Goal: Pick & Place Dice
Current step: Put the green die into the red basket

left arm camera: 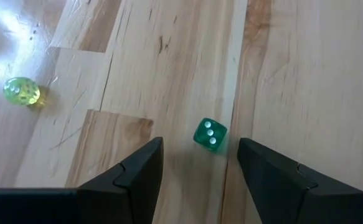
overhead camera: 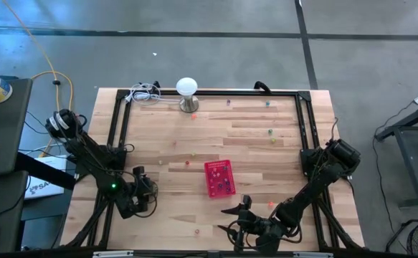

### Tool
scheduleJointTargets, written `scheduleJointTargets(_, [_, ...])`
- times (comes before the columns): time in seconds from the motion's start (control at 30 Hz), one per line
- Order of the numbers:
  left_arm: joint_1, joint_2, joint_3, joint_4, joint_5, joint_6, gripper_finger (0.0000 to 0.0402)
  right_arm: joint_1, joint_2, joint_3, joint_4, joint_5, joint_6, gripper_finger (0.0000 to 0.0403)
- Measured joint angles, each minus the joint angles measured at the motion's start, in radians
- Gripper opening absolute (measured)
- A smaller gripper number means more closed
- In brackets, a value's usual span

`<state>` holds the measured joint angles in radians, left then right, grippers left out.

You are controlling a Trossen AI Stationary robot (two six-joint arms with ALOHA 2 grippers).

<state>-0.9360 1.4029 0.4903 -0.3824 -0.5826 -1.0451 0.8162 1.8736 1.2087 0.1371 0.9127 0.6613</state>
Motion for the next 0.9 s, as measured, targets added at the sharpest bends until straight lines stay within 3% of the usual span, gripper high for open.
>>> scheduleJointTargets(0.43, [0.019, 0.002, -0.003, 0.044, 0.011, 0.031, 0.0195, 0.0, 0.0, 0.0, 0.002, 0.0, 0.001, 0.0231])
scheduleJointTargets(0.9, [0.019, 0.003, -0.001, 0.049, 0.023, 0.053, 0.0037, 0.0, 0.0, 0.0, 0.002, 0.0, 0.001, 0.0231])
